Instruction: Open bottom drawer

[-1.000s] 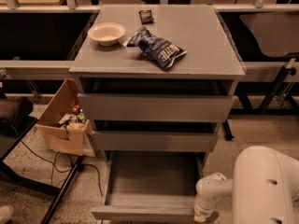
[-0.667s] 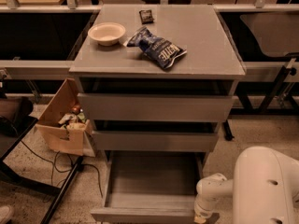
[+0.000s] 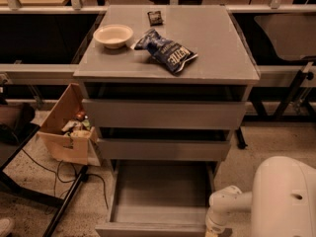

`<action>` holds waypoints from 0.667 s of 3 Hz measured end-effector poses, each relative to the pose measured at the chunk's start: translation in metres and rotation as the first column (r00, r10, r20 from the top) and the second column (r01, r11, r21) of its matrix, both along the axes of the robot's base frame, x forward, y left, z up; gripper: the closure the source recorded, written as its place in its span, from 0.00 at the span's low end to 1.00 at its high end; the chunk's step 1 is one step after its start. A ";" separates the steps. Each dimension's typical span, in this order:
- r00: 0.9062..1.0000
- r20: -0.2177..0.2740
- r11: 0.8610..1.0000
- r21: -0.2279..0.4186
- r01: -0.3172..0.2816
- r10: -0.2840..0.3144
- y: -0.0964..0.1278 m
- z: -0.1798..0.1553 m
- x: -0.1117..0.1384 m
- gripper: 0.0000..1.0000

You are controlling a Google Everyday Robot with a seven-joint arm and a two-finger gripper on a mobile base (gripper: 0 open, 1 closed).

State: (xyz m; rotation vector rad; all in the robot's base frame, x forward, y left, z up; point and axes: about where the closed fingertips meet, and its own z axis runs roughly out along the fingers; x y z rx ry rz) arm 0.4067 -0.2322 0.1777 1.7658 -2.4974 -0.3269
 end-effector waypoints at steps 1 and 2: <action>1.000 -0.018 1.000 0.012 0.026 -0.025 -0.003 0.000 -0.022 1.00; 0.999 -0.022 0.999 0.015 0.030 -0.030 -0.003 0.000 -0.025 1.00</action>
Offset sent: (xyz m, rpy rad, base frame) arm -0.6054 -0.0923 0.0289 0.3411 0.5201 -0.6644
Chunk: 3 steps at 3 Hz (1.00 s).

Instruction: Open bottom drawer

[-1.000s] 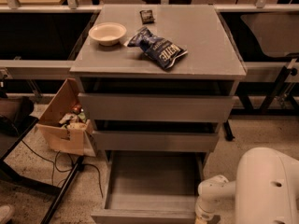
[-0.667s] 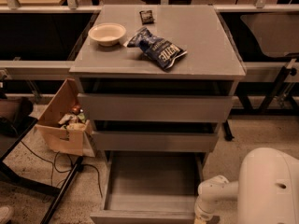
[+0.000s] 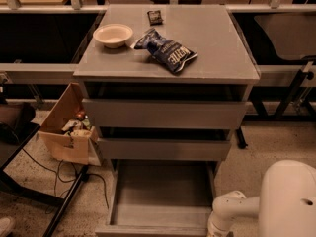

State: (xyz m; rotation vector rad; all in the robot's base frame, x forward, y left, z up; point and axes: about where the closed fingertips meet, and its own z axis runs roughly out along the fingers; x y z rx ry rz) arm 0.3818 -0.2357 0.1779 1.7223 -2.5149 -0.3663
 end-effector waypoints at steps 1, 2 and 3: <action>1.000 -0.009 1.000 0.006 0.009 -0.009 -0.001 0.000 -0.006 1.00; 1.000 -0.019 1.000 0.012 0.017 -0.016 -0.002 -0.001 -0.013 1.00; 0.999 -0.027 0.999 0.038 0.024 -0.023 0.004 -0.003 -0.022 1.00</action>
Offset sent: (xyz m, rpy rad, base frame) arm -0.4938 -0.1094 0.0012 0.2759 0.4807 -0.3797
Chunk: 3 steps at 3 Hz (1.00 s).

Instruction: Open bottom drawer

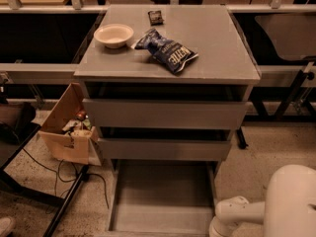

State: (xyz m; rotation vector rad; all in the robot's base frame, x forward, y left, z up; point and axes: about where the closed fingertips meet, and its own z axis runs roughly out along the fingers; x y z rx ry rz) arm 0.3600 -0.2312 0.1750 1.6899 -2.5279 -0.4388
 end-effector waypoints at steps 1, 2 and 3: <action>1.000 -0.008 1.000 0.024 0.008 -0.008 0.005 -0.003 -0.009 1.00; 1.000 -0.016 0.999 0.045 0.018 -0.017 0.008 -0.005 -0.018 1.00; 0.999 -0.029 0.998 0.063 0.029 -0.027 0.009 -0.007 -0.030 1.00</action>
Offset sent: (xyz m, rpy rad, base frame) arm -0.4884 -0.1114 -0.0075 0.2645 0.4635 -0.3406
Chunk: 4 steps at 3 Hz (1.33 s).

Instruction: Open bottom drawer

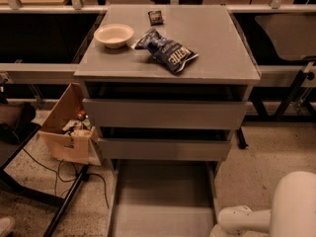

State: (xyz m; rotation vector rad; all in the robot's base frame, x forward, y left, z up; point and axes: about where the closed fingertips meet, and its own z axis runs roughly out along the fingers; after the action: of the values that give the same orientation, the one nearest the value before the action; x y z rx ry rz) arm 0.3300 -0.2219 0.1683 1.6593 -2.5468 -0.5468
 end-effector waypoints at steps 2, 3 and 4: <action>0.999 -0.045 1.000 0.017 0.026 -0.025 -0.008 -0.002 -0.033 1.00; 0.998 -0.052 0.999 0.018 0.031 -0.030 -0.008 -0.002 -0.034 1.00; 0.998 -0.052 0.999 0.018 0.031 -0.030 -0.008 -0.002 -0.034 0.82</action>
Offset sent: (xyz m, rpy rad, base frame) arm -0.4641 -0.1231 0.0079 0.2036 0.4658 -0.3028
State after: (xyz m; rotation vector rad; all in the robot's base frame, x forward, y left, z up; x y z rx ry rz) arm 0.2958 -0.2300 0.1659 1.5924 -2.5424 -0.6101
